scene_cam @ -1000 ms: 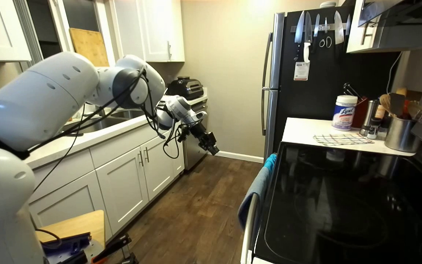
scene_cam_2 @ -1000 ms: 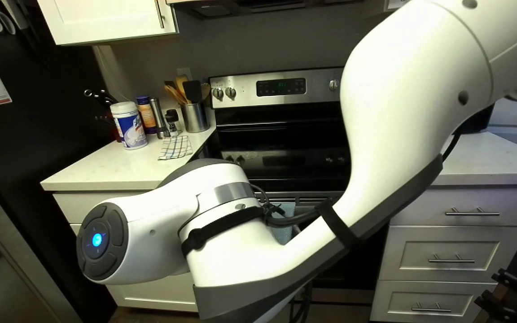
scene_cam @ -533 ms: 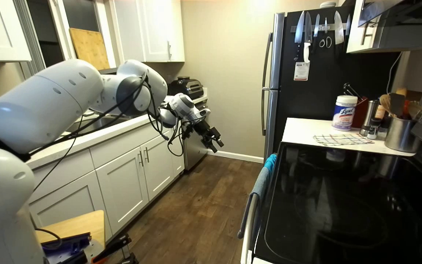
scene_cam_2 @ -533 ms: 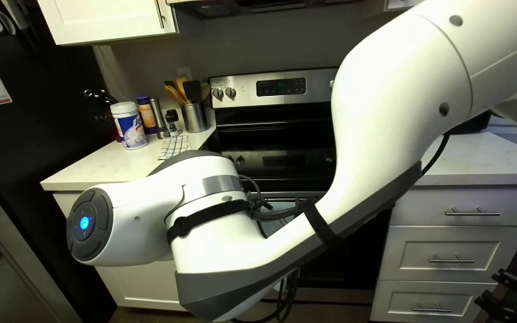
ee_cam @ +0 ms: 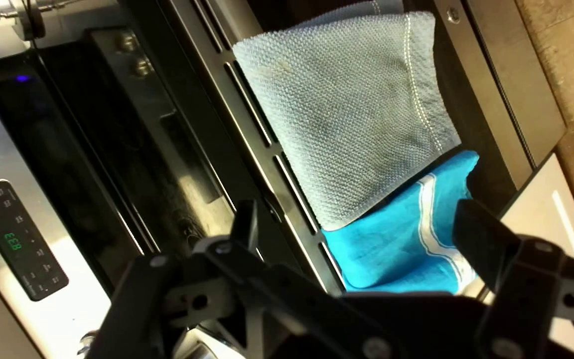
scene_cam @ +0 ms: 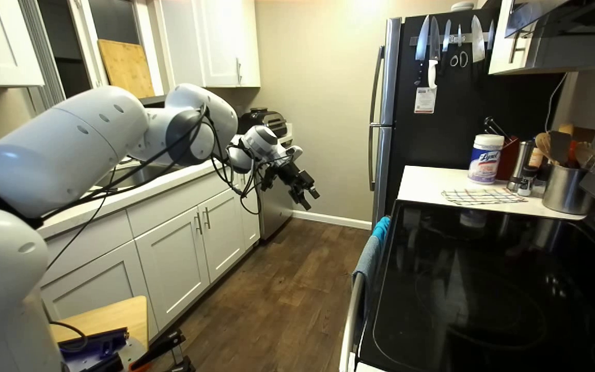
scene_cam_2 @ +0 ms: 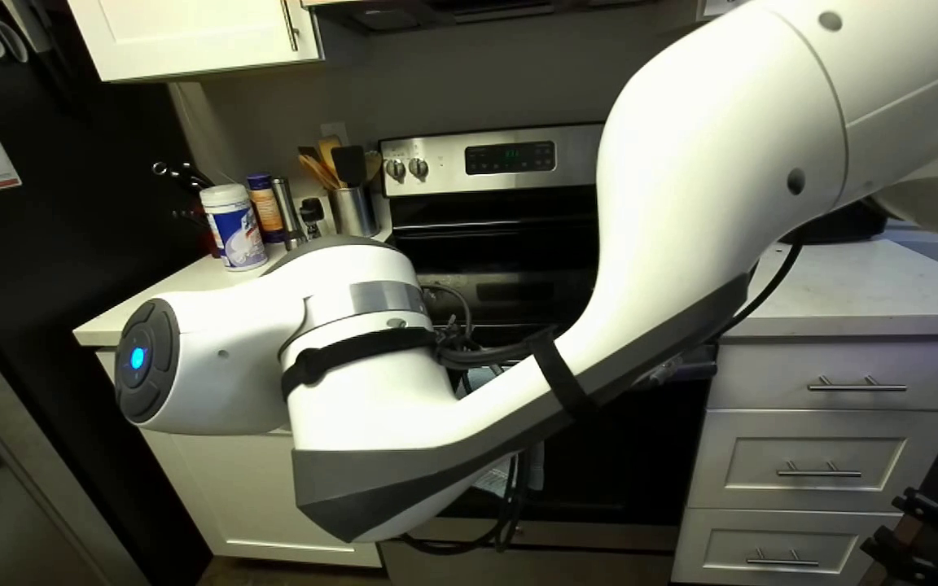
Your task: Hang the light blue towel on the oven handle
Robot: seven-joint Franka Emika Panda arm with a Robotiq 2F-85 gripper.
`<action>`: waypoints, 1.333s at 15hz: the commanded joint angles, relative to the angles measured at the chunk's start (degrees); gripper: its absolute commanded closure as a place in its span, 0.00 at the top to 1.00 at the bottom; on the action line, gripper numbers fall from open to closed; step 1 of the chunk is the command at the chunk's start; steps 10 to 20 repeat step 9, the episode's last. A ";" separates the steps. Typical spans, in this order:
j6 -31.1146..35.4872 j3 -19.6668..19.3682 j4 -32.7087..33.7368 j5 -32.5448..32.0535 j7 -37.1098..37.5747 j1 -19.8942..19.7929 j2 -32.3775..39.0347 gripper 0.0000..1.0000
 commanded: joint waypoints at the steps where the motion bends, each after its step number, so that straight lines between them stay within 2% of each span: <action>1: -2.67 -0.14 2.82 1.06 0.50 -0.19 1.20 1.00; 20: -1.79 -0.20 2.58 0.00 0.09 -0.19 1.22 1.00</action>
